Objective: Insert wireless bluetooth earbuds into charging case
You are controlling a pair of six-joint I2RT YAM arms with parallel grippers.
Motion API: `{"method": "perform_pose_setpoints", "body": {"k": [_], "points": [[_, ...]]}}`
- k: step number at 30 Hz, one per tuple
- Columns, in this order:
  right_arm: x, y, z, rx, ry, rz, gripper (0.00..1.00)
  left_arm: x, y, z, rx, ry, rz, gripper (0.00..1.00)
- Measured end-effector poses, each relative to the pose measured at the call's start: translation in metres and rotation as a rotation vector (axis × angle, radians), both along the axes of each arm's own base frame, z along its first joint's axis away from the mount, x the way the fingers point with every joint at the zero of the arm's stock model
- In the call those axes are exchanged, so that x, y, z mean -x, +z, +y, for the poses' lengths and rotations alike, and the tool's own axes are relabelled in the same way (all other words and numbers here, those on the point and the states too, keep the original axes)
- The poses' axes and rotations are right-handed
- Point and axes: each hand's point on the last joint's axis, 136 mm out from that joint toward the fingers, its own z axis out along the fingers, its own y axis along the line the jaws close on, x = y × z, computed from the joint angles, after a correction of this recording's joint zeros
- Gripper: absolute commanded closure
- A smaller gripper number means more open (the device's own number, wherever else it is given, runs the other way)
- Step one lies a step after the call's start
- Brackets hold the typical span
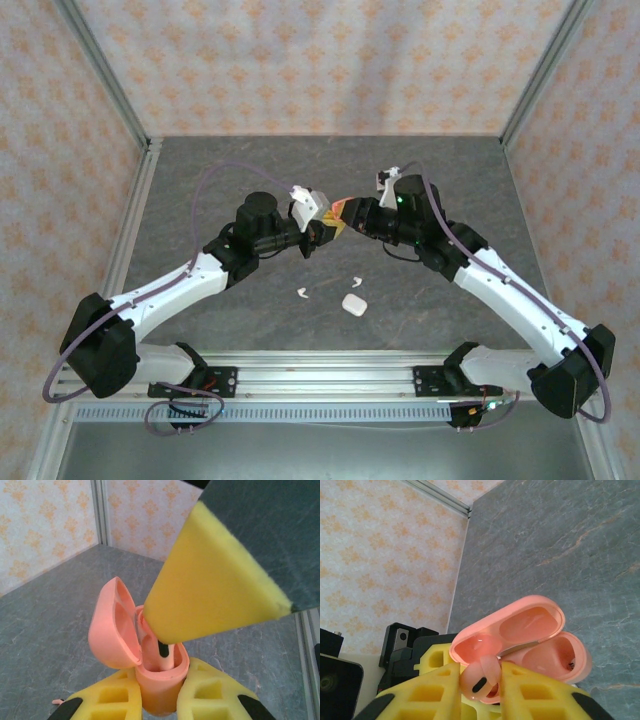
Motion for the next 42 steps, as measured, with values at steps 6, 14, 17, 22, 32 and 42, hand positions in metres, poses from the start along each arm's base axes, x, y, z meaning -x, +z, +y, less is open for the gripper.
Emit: {"method": "perform_pose_setpoints", "body": {"k": [6, 14, 17, 22, 32, 42], "points": [[-0.001, 0.002, -0.007, 0.062, -0.020, 0.005, 0.56, 0.000, 0.000, 0.000, 0.000, 0.000, 0.001, 1.00], [-0.002, 0.002, -0.011, 0.146, -0.012, 0.024, 0.51, 0.000, 0.001, 0.001, -0.001, 0.004, -0.006, 1.00], [0.001, 0.017, -0.014, 0.168, -0.001, 0.001, 0.51, 0.001, 0.003, 0.004, -0.009, 0.011, -0.018, 1.00], [-0.002, 0.061, -0.024, 0.207, -0.014, -0.099, 0.51, 0.007, -0.001, 0.021, -0.029, 0.041, -0.016, 1.00], [-0.060, 0.009, -0.057, 0.472, -0.093, -0.003, 0.54, 0.037, -0.033, 0.072, -0.122, 0.132, 0.034, 1.00], [-0.142, -0.145, -0.002, 0.659, 0.077, 0.231, 0.60, 0.053, -0.049, 0.094, -0.179, 0.185, 0.041, 1.00]]}}
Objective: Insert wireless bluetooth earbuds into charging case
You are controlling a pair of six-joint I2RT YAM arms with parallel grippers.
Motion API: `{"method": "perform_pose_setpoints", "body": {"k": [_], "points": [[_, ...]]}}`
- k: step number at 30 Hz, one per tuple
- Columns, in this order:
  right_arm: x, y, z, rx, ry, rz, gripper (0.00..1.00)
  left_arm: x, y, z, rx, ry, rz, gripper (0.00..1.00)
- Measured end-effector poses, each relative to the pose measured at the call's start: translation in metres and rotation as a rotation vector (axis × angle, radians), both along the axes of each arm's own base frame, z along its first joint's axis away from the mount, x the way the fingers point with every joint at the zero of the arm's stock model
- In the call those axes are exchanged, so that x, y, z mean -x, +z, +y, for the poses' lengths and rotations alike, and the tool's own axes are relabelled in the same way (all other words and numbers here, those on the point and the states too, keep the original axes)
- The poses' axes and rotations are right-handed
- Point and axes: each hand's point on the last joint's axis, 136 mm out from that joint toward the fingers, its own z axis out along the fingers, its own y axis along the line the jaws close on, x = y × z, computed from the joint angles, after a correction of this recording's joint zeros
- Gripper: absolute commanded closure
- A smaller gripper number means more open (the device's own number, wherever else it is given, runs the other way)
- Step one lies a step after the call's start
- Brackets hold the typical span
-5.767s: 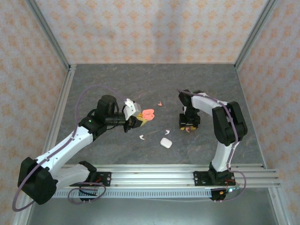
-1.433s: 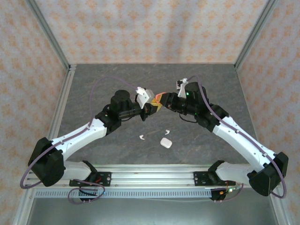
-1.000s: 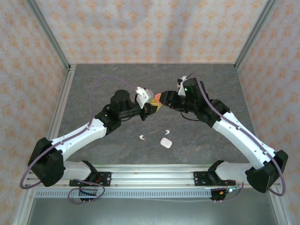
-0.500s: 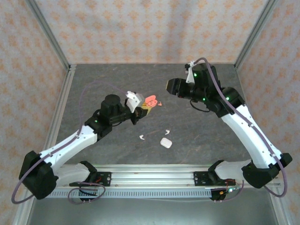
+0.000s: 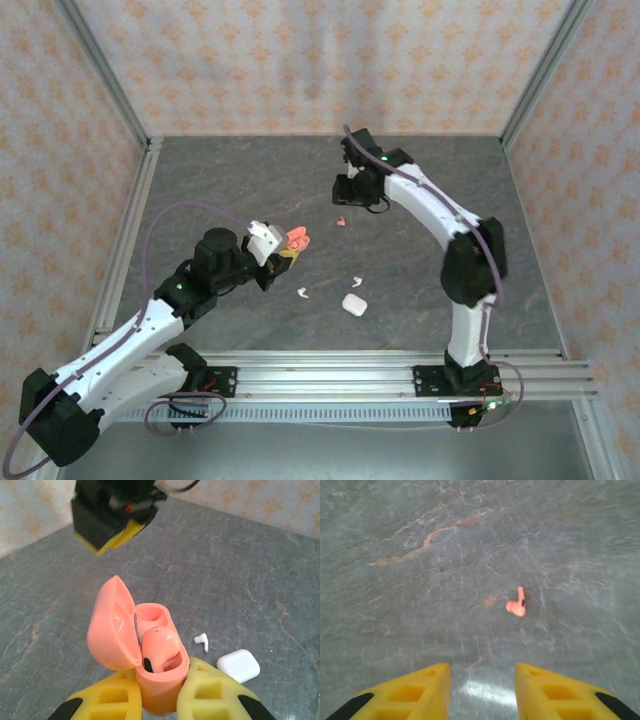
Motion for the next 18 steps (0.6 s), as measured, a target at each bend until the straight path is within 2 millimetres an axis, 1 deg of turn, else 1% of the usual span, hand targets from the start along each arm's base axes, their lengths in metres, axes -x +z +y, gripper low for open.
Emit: {"method": "perform_pose_setpoints", "body": {"k": [2, 4, 6, 9, 14, 18], "points": [[-0.015, -0.025, 0.008, 0.021, 0.000, 0.032, 0.57, 0.001, -0.002, 0.001, -0.007, 0.004, 0.004, 1.00], [-0.025, -0.047, 0.011, 0.046, -0.005, 0.061, 0.55, 0.001, -0.005, 0.002, -0.013, 0.008, 0.009, 1.00], [-0.028, -0.069, 0.010, 0.080, -0.010, 0.097, 0.55, 0.001, -0.010, 0.003, -0.019, 0.009, 0.017, 1.00], [-0.028, -0.094, 0.005, 0.123, -0.024, 0.139, 0.56, 0.002, -0.017, 0.005, -0.029, 0.015, 0.029, 1.00], [-0.029, -0.116, -0.001, 0.176, -0.038, 0.170, 0.59, 0.002, -0.024, 0.007, -0.042, 0.026, 0.039, 1.00], [-0.029, -0.121, -0.004, 0.196, -0.042, 0.173, 0.64, 0.002, -0.025, 0.007, -0.043, 0.028, 0.040, 1.00]]}}
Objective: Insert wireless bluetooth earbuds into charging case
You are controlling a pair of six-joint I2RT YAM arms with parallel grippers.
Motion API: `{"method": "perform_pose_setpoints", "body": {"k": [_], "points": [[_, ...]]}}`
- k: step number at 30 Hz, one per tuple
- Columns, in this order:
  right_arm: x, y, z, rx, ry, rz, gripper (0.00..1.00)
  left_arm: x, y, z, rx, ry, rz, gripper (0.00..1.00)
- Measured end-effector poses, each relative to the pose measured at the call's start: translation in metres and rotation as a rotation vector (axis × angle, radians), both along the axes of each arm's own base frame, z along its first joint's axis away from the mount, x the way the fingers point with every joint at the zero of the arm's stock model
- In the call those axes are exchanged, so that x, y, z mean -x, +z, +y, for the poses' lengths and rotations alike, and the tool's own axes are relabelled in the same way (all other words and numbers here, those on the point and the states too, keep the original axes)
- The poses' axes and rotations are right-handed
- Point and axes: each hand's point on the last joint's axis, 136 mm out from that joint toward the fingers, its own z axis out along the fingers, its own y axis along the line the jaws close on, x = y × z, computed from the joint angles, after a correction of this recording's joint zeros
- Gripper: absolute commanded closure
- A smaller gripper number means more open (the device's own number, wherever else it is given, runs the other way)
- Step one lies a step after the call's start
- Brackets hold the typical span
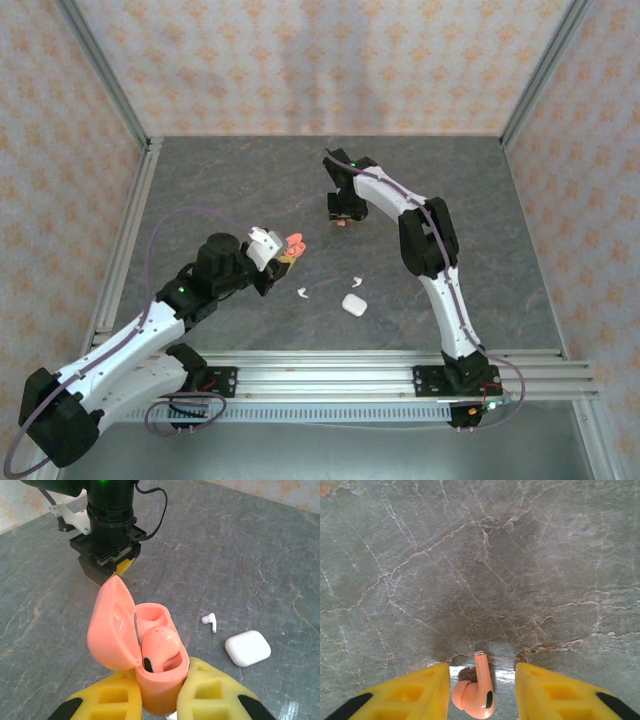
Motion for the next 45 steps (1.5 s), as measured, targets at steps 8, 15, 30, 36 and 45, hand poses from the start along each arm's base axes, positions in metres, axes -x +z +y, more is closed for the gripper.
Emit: {"method": "perform_pose_setpoints", "body": {"k": [8, 15, 30, 36, 45], "points": [[0.009, -0.008, -0.008, 0.023, 0.015, -0.003, 0.75, 0.000, 0.000, 0.000, 0.001, 0.000, 0.000, 1.00], [0.031, -0.005, -0.018, 0.024, 0.054, 0.013, 0.82, 0.000, 0.000, 0.000, 0.001, 0.000, 0.001, 1.00], [0.096, 0.044, -0.028, -0.133, -0.094, 0.111, 0.63, 0.000, 0.001, -0.001, 0.007, -0.002, 0.001, 1.00], [0.083, 0.056, -0.031, -0.134, -0.102, 0.060, 0.66, 0.000, 0.001, -0.001, 0.007, -0.002, 0.002, 1.00], [0.111, 0.006, -0.043, -0.160, -0.231, 0.123, 0.68, 0.001, 0.000, -0.002, 0.008, -0.007, 0.003, 1.00]]}}
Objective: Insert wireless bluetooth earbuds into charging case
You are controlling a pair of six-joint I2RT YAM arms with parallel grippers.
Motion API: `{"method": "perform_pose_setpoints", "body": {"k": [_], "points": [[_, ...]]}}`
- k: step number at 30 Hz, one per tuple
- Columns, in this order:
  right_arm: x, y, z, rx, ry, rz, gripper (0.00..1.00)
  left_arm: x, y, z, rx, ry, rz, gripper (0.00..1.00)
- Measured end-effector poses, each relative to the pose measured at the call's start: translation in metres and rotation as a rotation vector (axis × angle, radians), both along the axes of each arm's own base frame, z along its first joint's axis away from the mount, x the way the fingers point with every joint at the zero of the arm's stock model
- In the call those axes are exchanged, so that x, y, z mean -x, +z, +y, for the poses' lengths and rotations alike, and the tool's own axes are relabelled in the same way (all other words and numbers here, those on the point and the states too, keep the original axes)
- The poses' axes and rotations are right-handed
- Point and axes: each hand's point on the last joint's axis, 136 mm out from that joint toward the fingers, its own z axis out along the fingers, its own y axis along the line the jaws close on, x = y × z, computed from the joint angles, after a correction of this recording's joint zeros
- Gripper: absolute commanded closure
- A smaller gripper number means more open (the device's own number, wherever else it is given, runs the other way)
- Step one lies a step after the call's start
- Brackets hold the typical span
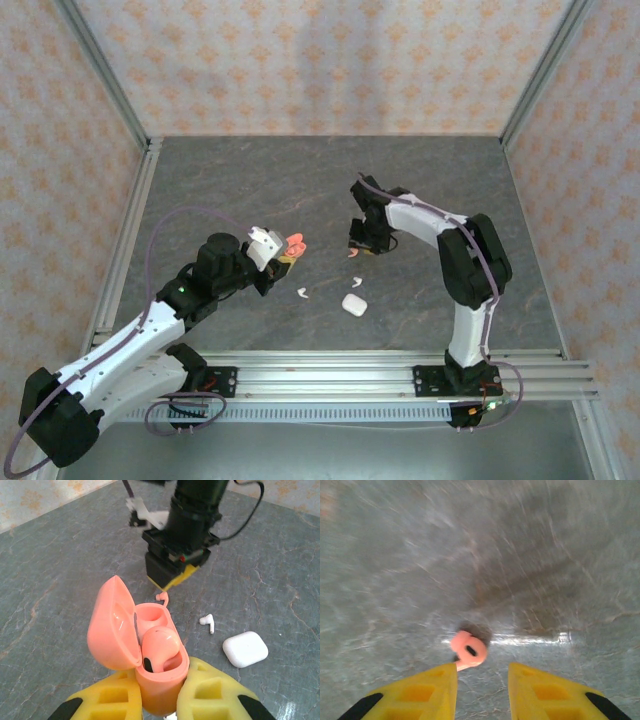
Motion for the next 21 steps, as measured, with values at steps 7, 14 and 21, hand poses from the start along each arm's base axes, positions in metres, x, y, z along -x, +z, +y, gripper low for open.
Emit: {"method": "perform_pose_setpoints", "body": {"k": [7, 14, 21], "points": [[-0.011, 0.001, 0.008, -0.066, -0.066, -0.054, 0.69, 0.000, -0.005, -0.003, -0.004, -0.013, 0.015, 1.00], [-0.018, 0.003, 0.013, -0.091, -0.075, -0.077, 0.69, 0.000, -0.005, -0.004, -0.004, -0.018, 0.016, 1.00], [-0.016, -0.005, 0.016, -0.098, -0.069, -0.054, 0.69, 0.000, -0.005, -0.004, -0.005, -0.018, 0.017, 1.00]]}}
